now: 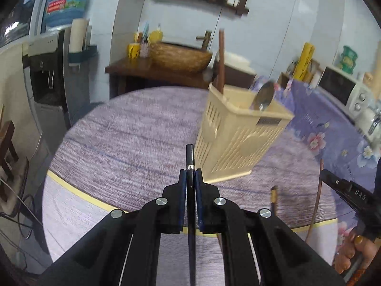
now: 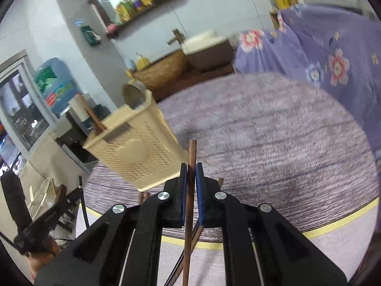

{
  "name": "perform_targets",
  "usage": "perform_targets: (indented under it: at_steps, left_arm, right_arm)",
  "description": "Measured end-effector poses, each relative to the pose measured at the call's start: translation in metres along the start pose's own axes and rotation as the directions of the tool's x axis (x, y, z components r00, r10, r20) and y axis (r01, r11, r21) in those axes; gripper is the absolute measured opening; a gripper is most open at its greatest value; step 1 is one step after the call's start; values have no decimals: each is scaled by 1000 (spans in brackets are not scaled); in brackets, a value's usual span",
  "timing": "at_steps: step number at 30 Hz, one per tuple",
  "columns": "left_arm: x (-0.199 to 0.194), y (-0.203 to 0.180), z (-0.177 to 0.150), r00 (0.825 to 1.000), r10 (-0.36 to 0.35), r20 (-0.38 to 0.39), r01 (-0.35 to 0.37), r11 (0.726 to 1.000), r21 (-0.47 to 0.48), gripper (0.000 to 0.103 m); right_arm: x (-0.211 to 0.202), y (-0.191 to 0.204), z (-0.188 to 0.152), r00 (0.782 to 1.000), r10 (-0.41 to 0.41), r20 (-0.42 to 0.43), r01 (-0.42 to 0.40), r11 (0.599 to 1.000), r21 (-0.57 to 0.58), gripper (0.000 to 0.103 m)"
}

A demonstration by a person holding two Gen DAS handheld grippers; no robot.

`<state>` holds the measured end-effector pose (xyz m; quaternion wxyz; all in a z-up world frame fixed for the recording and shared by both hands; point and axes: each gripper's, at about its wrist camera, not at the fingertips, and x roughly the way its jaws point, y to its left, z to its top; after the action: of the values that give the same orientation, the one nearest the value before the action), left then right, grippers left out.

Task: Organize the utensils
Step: 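Lift both chopsticks and lower them into the cream basket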

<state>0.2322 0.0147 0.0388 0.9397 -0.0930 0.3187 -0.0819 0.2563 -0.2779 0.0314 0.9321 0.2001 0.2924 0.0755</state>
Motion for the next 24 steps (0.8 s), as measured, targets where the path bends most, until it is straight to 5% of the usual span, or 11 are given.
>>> perform_targets:
  at_steps: [8, 24]
  left_arm:
    - [-45, -1, 17, 991, -46, 127, 46, 999, 0, 8]
    - [-52, -4, 24, 986, -58, 157, 57, 998, 6, 8]
  right_arm:
    - [-63, 31, 7, 991, 68, 117, -55, 992, -114, 8]
    - [-76, 46, 13, 989, 65, 136, -40, 983, -177, 8]
